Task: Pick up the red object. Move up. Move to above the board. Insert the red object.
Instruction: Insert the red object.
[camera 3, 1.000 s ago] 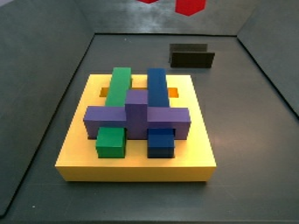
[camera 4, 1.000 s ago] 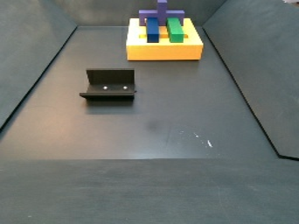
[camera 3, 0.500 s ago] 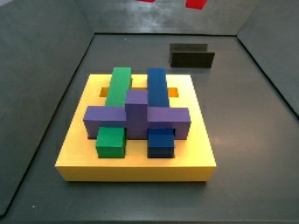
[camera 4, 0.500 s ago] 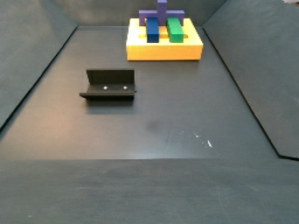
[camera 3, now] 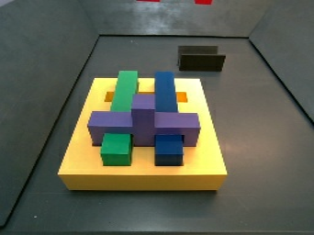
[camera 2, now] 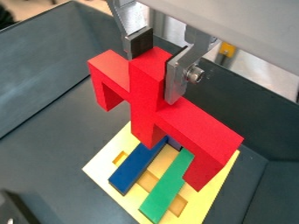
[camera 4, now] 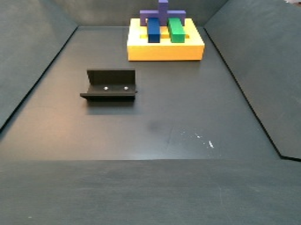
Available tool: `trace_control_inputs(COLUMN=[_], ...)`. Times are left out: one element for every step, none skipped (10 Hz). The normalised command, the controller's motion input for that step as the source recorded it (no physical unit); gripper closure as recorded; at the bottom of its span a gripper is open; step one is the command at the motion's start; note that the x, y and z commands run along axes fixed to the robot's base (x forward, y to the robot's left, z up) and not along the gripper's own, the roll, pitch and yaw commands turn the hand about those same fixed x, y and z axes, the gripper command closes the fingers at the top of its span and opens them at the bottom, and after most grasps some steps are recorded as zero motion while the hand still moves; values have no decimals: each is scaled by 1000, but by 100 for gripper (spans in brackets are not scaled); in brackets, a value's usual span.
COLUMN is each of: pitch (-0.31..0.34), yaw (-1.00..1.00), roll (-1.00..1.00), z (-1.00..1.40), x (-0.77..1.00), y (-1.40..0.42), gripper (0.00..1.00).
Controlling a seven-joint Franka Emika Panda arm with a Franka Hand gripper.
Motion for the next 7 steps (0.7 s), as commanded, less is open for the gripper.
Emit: trace_control_inputs(pitch=[0,0,0,-26,-54,-63,-84], yaw=[0,0,-11,0,0,0,0], roll=[3,0,0,-4,-40,-83,-116], z=[0,-223,-529,-803,-794,-840,-840], x=[0,0,0,0,0,0,66], y=[17,11,129,157,169,163,177], gripper=[100,100,100,100,100,100,100])
